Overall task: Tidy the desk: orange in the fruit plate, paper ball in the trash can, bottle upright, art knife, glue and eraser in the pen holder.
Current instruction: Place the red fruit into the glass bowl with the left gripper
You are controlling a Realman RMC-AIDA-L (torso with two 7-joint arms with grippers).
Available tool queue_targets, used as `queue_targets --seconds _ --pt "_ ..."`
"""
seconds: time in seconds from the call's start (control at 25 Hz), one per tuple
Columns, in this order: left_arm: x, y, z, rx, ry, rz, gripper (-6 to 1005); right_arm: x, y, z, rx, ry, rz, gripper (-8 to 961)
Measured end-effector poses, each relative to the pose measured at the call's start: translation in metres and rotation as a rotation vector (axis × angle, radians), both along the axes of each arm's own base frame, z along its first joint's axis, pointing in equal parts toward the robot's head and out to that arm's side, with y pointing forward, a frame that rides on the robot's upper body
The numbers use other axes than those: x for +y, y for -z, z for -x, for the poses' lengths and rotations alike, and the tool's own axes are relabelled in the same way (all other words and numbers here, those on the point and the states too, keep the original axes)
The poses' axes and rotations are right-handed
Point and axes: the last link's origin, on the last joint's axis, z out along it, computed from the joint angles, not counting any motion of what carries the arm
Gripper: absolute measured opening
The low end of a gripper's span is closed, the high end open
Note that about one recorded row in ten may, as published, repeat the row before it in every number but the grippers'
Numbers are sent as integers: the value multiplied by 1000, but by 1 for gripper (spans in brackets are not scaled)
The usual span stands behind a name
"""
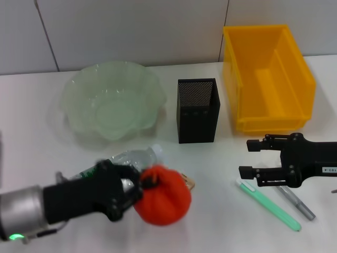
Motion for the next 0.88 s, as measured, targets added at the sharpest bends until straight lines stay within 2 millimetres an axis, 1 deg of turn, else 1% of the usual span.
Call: queue_targets --seconds 0.04,0.16,0.2,0.24,0.28,0.32,0.36,0.44,0.48,0.52,0.56,0.64,0.68,0.72,0.76,0.84,0.88 --pt "0 -16 -5 -59 29 -43 124 0 0 0 0 0 0 760" --pt "0 -16 -5 -59 29 -43 106 0 0 -1 0 4 -2 760" --pt "1 -29 -8 -99 49 -92 100 0 0 -1 1 5 -1 760" --pt "1 -29 -8 -99 49 -92 96 0 0 -1 1 5 -1 759" --pt "15 -55 -11 -168 22 -237 92 0 1 -1 2 7 -1 759" --pt "15 -55 -11 -168 22 -237 88 0 1 -1 2 7 -1 759" --pt "26 -66 -10 -201 -28 -312 83 0 2 -2 4 8 2 759" --pt "26 -66 -10 -201 -28 -312 75 0 2 -2 6 9 4 759" --pt "48 -75 -7 -207 -133 -384 71 0 3 -2 7 8 5 759" --pt "48 -75 -7 -207 -133 -384 71 0 4 -2 9 8 8 759" --pt "66 -73 -5 -175 -214 -408 71 -1 5 -2 13 8 11 759" --pt "66 -73 -5 -175 -214 -408 72 -1 7 -2 18 9 15 759" --pt "80 -69 -3 -134 -277 -426 72 -1 7 -2 21 10 16 759" --pt "104 -58 -3 -54 -351 -454 71 -1 7 -2 21 10 16 759" --pt "110 -55 -3 -28 -372 -462 70 -1 8 -2 23 11 17 759" --pt "110 -55 -3 -28 -372 -462 69 -1 8 -2 24 13 17 759" --pt "116 -52 -3 -4 -392 -467 68 -1 8 -3 25 14 16 759"
